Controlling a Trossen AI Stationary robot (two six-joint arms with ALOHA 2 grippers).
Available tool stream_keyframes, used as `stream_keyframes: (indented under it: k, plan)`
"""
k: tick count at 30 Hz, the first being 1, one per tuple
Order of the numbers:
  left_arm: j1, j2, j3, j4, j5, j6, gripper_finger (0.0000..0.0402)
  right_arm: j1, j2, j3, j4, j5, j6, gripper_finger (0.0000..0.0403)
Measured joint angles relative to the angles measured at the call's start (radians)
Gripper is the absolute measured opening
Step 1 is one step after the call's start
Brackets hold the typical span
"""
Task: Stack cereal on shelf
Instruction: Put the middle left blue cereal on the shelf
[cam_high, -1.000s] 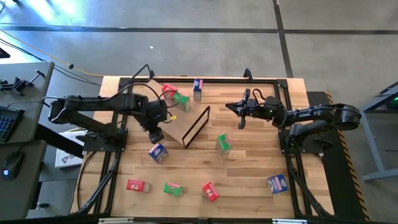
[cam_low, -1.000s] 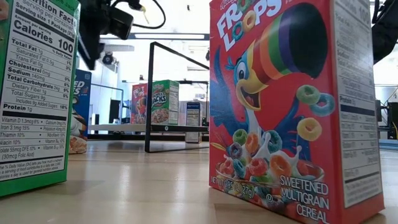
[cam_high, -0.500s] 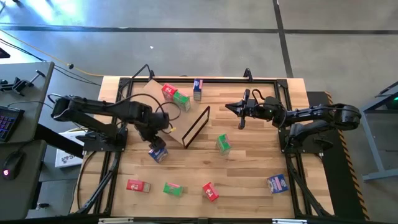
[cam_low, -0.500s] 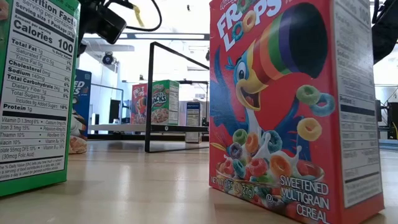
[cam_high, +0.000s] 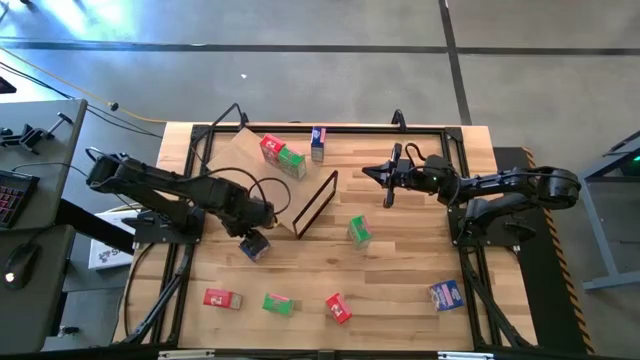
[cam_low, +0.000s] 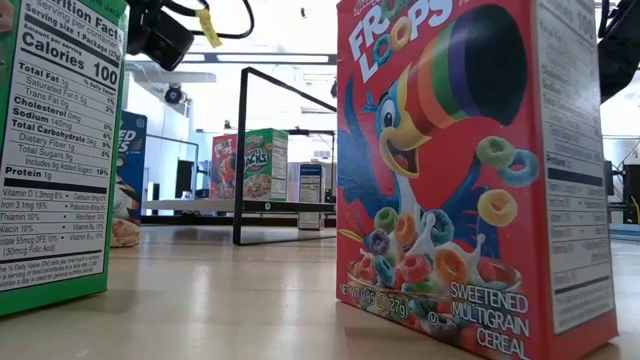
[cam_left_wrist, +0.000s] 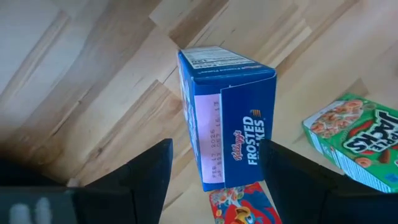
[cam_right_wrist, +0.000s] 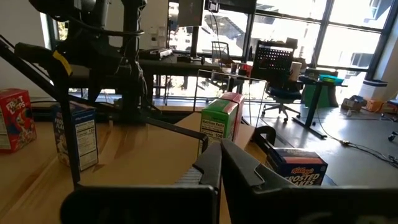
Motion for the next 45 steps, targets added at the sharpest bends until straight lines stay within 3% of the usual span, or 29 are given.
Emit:
stream_keyframes:
  k: [15,20,27,38,45]
  plan:
    - [0.0,0.0,0.0,0.158,0.01,0.067,0.0232,0.0,0.0,0.0,0.0,0.0,0.003,0.0]
    - [0.035,0.0,0.0,0.157,0.116,0.072,0.0232,0.0,0.0,0.0,-0.001,0.0,0.003,0.0]
    - [0.038,0.0,0.0,0.157,0.129,0.075,0.0234,0.0,0.0,0.0,-0.002,0.0,0.003,0.0]
    - [0.036,0.0,0.0,0.164,0.118,0.066,0.0324,0.0,0.0,0.0,-0.002,0.0,0.004,0.0]
    - [0.015,0.0,0.0,0.159,0.102,0.062,0.0341,0.0,0.0,0.0,-0.004,0.0,0.004,0.0]
